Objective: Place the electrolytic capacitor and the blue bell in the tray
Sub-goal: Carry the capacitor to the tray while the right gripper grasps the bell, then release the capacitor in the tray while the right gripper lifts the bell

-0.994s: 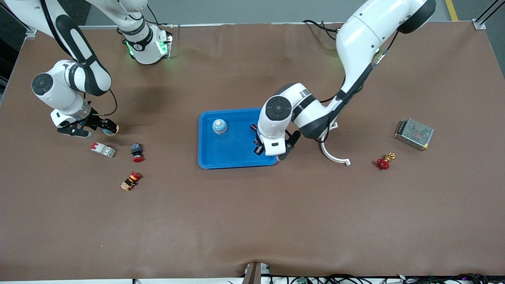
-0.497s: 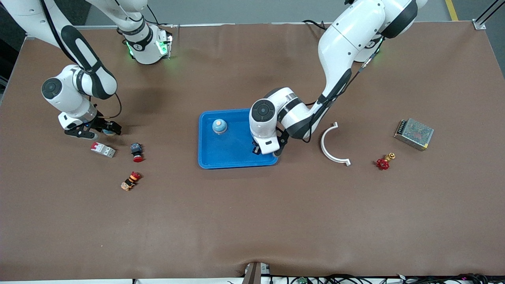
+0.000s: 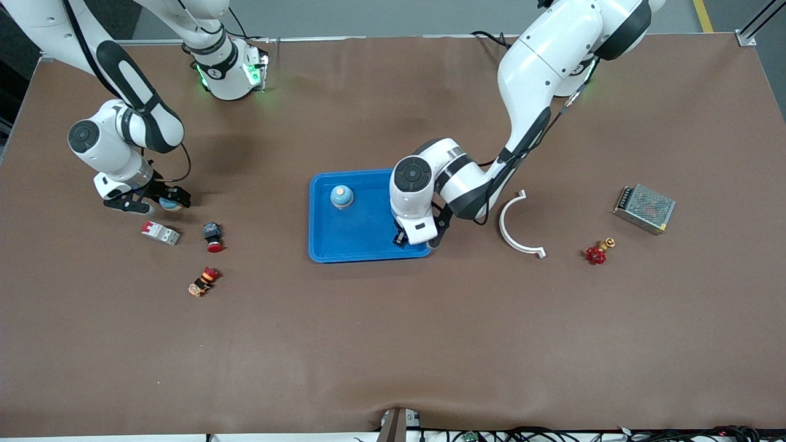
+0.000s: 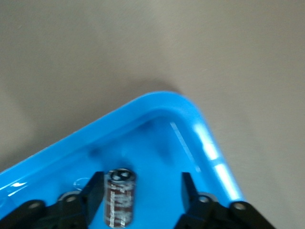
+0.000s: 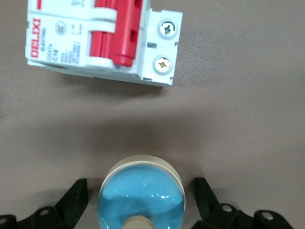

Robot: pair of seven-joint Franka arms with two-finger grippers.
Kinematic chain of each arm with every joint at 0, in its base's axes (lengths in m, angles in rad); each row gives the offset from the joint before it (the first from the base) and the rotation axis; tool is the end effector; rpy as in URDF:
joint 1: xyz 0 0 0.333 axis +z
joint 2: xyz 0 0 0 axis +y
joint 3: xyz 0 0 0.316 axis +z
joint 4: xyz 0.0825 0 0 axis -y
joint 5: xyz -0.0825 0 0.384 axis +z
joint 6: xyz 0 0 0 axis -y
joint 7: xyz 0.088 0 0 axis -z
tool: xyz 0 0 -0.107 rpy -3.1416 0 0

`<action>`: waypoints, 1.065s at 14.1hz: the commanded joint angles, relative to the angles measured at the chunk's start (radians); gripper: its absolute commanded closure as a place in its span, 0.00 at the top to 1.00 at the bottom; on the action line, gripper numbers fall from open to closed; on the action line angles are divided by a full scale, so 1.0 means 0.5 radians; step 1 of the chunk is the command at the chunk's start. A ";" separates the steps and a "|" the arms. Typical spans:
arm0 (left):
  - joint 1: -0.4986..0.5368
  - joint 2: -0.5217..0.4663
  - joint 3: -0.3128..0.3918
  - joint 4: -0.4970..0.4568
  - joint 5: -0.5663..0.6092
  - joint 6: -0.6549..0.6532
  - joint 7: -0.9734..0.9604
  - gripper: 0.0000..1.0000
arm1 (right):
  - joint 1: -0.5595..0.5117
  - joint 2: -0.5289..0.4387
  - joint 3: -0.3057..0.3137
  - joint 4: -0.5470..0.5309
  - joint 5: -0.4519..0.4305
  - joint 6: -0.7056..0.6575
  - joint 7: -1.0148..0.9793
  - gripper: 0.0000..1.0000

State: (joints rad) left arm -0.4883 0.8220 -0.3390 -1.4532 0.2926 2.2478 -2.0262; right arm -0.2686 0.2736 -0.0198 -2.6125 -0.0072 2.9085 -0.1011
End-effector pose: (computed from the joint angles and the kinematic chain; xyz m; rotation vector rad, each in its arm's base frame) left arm 0.5280 -0.4947 0.2161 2.6377 1.6560 -0.0188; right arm 0.4142 -0.1231 0.1593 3.1175 -0.2806 0.0323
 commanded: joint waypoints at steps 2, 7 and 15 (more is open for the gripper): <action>0.025 -0.235 0.064 0.013 0.148 -0.197 0.204 1.00 | -0.058 -0.016 0.040 -0.040 -0.022 0.018 -0.009 0.27; 0.304 -0.606 0.061 0.007 0.157 -0.347 0.986 1.00 | -0.043 -0.056 0.043 -0.024 -0.022 -0.046 0.000 0.00; 0.685 -1.119 0.040 0.004 -0.155 -0.875 1.962 1.00 | -0.012 -0.338 0.079 0.270 -0.016 -0.984 0.021 0.00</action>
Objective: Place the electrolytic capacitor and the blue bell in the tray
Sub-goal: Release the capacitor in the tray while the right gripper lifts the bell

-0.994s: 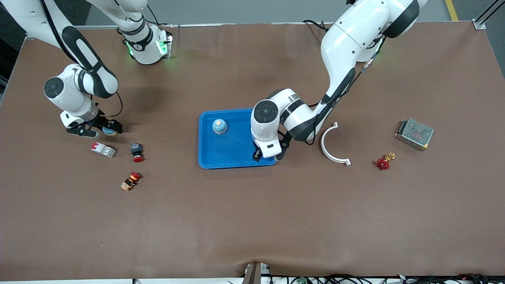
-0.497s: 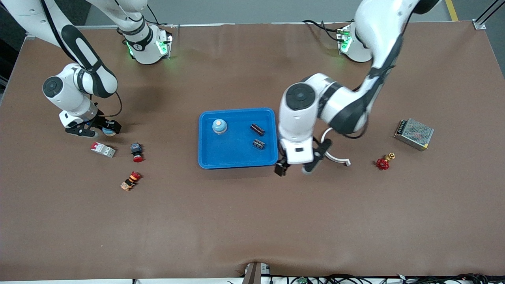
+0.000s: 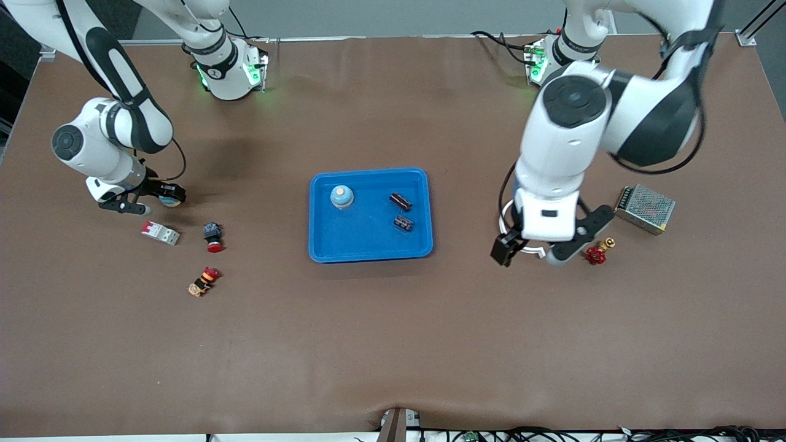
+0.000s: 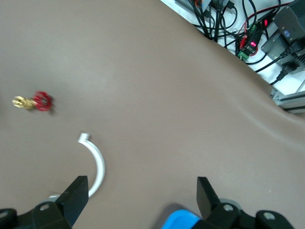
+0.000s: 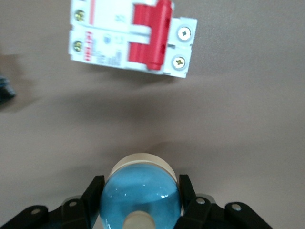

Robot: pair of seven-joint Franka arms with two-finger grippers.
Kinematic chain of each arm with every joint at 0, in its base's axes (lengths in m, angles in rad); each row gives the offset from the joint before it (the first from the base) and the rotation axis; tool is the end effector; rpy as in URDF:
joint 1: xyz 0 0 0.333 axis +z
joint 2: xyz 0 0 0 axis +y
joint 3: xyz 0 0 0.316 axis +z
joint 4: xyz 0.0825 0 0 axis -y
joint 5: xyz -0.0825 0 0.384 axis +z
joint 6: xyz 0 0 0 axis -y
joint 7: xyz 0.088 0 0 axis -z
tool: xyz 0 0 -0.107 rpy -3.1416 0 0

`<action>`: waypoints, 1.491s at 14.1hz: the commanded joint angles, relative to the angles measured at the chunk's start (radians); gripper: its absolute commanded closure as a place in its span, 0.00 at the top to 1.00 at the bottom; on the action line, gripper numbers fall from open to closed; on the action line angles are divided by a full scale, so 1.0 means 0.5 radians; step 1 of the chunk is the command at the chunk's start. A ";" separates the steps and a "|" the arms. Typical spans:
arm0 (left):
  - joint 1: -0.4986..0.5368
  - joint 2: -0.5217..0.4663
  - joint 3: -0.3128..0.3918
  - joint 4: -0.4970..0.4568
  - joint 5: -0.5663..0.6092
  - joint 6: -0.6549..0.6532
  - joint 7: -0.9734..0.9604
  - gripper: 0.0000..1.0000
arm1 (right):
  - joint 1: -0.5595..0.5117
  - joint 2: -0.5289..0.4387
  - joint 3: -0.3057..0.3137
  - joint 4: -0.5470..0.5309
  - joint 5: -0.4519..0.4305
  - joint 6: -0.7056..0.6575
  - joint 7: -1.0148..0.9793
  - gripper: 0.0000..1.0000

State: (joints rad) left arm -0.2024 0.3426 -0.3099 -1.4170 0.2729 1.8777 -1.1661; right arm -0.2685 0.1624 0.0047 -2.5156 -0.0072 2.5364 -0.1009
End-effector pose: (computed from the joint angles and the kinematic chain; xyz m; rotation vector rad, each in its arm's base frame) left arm 0.6123 -0.2850 0.5259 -2.9693 -0.9390 -0.3305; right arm 0.4345 -0.1172 0.2066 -3.1016 0.2435 0.2178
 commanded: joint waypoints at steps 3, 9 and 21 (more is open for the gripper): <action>0.303 -0.353 -0.015 -0.090 -0.334 -0.392 0.677 1.00 | 0.052 -0.202 0.034 0.226 -0.016 -0.562 0.106 0.00; 0.267 -0.602 0.276 -0.102 -0.340 -0.819 1.558 1.00 | 0.349 -0.208 0.034 0.408 0.002 -0.768 0.597 0.00; 0.257 -0.691 0.466 -0.096 -0.362 -0.899 1.887 1.00 | 1.064 0.291 0.031 1.017 0.112 -0.753 1.924 0.00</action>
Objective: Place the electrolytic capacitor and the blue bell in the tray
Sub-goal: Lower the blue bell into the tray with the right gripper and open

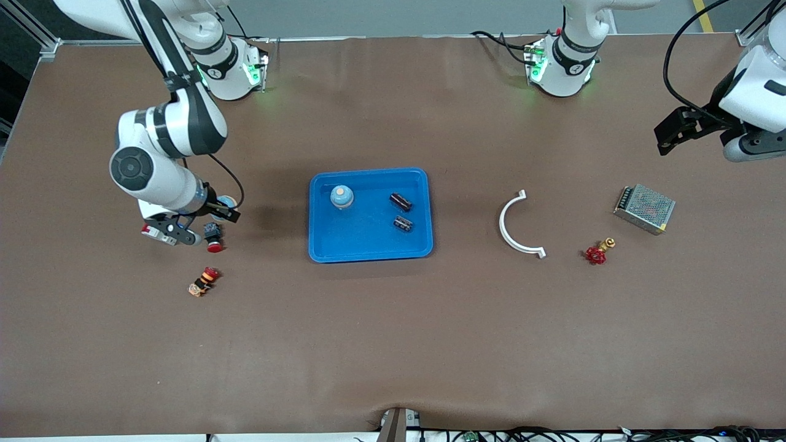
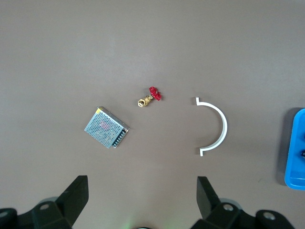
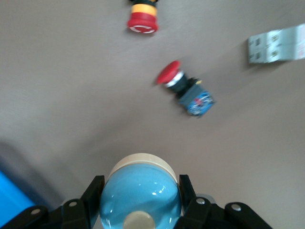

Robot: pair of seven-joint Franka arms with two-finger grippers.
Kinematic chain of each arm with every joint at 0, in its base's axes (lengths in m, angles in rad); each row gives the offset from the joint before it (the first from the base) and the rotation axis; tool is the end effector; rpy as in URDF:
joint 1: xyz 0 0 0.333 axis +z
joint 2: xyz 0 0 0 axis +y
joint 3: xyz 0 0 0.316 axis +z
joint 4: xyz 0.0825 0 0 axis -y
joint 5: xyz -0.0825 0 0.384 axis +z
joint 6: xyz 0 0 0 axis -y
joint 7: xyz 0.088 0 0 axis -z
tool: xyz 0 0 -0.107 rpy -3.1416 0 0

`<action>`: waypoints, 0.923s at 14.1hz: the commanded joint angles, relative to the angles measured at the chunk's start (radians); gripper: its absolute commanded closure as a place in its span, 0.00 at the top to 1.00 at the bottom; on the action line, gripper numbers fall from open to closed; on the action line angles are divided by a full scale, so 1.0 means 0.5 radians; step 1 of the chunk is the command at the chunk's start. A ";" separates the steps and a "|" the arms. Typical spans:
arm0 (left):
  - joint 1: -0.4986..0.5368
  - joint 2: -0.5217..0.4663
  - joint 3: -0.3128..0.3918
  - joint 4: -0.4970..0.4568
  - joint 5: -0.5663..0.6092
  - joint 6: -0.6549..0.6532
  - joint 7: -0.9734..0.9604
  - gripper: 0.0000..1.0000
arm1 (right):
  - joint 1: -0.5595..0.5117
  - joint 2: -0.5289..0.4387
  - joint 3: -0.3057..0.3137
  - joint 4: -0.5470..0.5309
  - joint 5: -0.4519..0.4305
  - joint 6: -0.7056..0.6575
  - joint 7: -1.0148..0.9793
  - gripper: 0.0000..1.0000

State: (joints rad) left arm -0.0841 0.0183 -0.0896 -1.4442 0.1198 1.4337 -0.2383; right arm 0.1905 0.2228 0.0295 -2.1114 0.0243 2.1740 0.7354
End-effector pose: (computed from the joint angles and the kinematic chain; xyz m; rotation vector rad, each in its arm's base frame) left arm 0.5402 -0.0799 0.6623 -3.0186 -0.1197 0.0062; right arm 0.5410 0.1218 0.2975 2.9735 -0.8085 -0.2376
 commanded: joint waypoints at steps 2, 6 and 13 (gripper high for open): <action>0.067 -0.040 0.026 -0.045 -0.056 -0.011 0.035 1.00 | 0.293 0.293 -0.019 0.347 0.059 -0.019 0.534 0.00; 0.082 -0.043 0.026 -0.042 -0.077 -0.011 0.035 1.00 | 0.484 0.484 -0.019 0.523 0.065 0.097 0.916 0.00; 0.098 -0.049 0.026 -0.042 -0.089 -0.011 0.035 1.00 | 0.613 0.646 -0.019 0.550 0.068 0.373 1.152 0.00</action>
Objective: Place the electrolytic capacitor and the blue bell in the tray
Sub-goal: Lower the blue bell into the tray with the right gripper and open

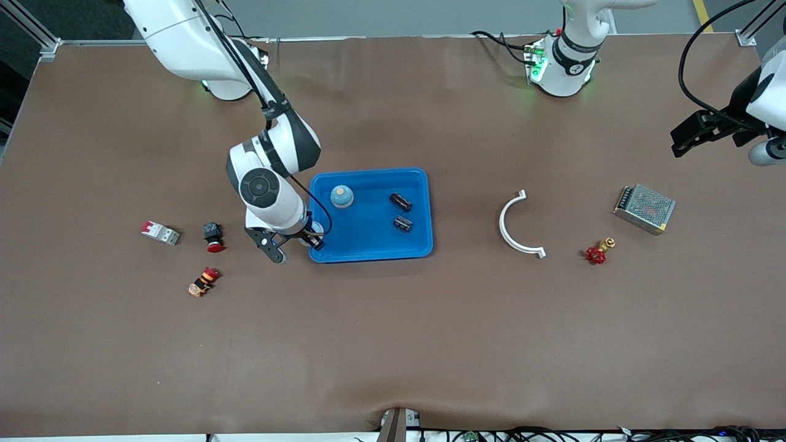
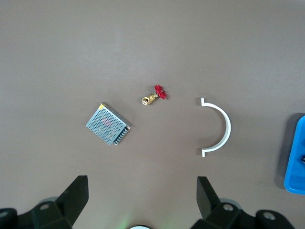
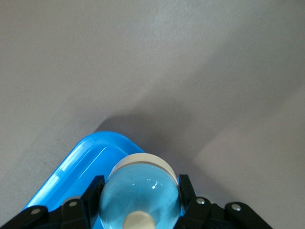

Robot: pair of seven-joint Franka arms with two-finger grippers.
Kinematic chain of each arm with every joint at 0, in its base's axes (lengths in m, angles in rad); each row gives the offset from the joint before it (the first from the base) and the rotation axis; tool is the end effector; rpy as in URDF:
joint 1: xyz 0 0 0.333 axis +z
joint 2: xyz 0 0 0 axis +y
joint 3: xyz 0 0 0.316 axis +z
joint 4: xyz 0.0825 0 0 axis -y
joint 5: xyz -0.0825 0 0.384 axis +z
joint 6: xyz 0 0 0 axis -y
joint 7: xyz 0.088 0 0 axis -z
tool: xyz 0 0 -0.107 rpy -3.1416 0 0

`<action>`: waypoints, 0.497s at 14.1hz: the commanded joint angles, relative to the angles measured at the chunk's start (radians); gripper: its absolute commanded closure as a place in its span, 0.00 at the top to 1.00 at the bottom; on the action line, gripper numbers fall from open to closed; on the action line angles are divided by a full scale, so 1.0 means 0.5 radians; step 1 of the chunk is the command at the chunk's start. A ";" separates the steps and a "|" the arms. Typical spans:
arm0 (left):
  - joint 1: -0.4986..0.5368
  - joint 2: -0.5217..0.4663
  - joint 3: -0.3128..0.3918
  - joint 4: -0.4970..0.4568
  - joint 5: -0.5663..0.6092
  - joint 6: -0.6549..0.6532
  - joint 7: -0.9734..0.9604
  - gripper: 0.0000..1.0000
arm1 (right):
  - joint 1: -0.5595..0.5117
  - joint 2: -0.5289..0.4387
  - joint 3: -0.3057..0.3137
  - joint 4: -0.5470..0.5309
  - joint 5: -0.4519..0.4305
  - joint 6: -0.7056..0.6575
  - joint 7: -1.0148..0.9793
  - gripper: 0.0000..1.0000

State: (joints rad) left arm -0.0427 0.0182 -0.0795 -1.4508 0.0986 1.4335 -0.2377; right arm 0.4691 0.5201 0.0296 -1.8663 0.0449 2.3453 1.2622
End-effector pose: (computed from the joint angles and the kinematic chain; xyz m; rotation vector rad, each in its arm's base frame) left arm 0.5433 -0.0545 0.6591 -3.0341 -0.1933 0.0268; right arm 0.5582 0.3036 0.2328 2.8907 -1.2208 -0.0970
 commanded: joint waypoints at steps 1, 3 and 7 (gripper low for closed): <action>0.015 -0.049 0.006 -0.028 -0.047 -0.011 0.034 1.00 | 0.083 0.073 -0.019 0.060 0.024 0.083 0.169 0.00; 0.015 -0.052 0.006 -0.028 -0.047 -0.011 0.034 1.00 | 0.129 0.113 -0.022 0.066 0.024 0.108 0.206 0.00; 0.015 -0.052 0.006 -0.028 -0.047 -0.011 0.034 1.00 | 0.184 0.165 -0.022 0.069 0.021 0.172 0.276 0.00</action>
State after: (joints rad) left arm -0.0425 0.0170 -0.0795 -1.4508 0.0984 1.4335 -0.2377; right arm 0.5393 0.5776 0.0293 -1.8576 0.0454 2.4151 1.3713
